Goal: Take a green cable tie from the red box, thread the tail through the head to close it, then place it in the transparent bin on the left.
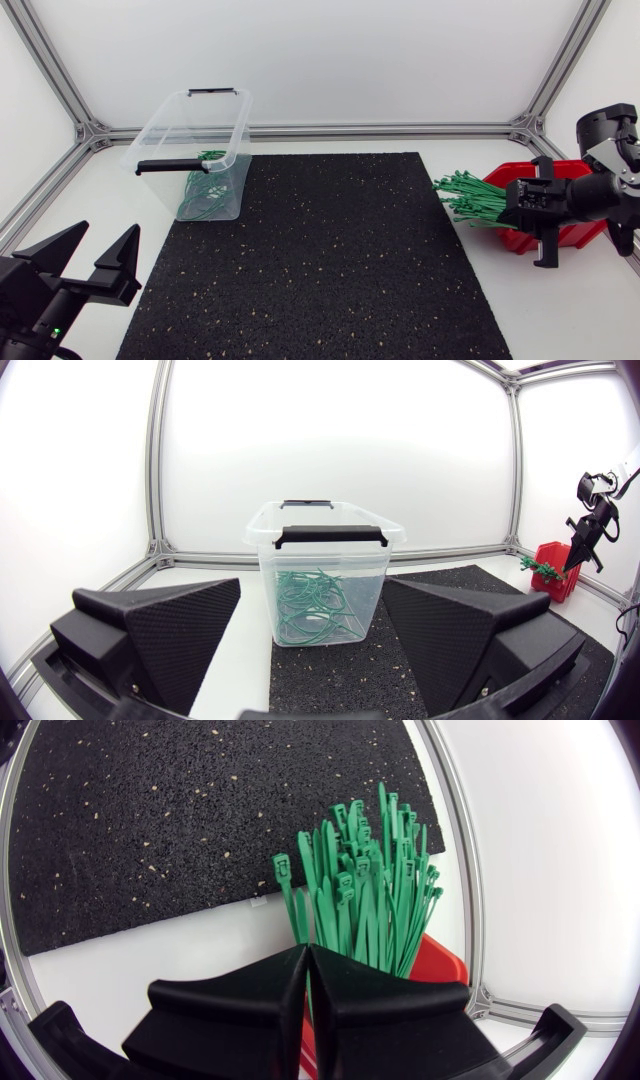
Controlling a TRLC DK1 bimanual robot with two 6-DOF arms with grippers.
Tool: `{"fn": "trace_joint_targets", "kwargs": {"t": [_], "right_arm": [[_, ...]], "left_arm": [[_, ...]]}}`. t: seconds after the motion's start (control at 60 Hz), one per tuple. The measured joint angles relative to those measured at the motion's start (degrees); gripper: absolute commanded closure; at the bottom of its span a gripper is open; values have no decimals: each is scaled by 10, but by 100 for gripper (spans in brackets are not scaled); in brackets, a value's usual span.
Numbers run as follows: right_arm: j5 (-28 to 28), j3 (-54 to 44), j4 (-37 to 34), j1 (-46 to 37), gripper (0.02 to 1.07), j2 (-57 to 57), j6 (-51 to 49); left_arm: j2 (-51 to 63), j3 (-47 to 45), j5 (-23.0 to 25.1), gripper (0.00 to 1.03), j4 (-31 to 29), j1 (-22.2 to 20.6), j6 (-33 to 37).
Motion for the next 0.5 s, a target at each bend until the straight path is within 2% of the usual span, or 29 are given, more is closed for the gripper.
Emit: {"fn": "trace_joint_targets", "kwargs": {"t": [0.317, 0.5], "right_arm": [[-21, 45, -27, -7, 99, -22, 4], [-22, 47, -33, 27, 99, -23, 23]], "left_arm": [[0, 0, 0, 4, 0, 0, 0], [0, 0, 0, 4, 0, 0, -2]]}}
